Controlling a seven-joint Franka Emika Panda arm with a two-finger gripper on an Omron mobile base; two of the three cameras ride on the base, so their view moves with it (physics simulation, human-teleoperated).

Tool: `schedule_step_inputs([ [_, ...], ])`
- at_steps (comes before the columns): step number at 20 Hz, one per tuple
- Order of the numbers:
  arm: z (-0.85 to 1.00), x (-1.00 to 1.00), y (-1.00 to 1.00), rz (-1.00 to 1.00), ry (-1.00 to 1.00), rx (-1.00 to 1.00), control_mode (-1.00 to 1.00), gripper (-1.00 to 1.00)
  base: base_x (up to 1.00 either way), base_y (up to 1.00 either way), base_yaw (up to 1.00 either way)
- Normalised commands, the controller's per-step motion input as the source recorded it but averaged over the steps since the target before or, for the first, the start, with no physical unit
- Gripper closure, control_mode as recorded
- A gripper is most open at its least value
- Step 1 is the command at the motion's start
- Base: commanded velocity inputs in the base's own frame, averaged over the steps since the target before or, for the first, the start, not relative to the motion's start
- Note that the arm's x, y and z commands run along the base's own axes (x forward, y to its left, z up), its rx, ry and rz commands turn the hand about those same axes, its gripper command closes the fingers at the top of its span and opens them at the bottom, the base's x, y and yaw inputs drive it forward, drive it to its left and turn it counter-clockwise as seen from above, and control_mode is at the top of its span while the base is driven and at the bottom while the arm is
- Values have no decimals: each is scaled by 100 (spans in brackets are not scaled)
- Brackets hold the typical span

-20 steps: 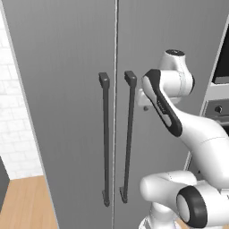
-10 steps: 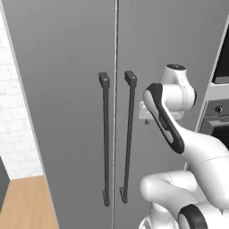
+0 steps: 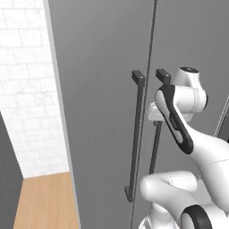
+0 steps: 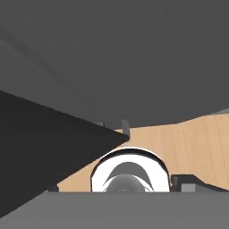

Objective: Grab a lemon wedge from the fridge and one ice cube from the ice bowl, and put them in the glass of lemonade.

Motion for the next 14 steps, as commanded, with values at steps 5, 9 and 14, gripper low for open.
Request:
schedule_step_inputs([
  [5,0,0,0,0,0,0,100,-100,-36,0,0],
  [9,0,0,0,0,0,0,100,-100,-67,0,0],
  [14,0,0,0,0,0,0,100,-100,-33,1,0],
])
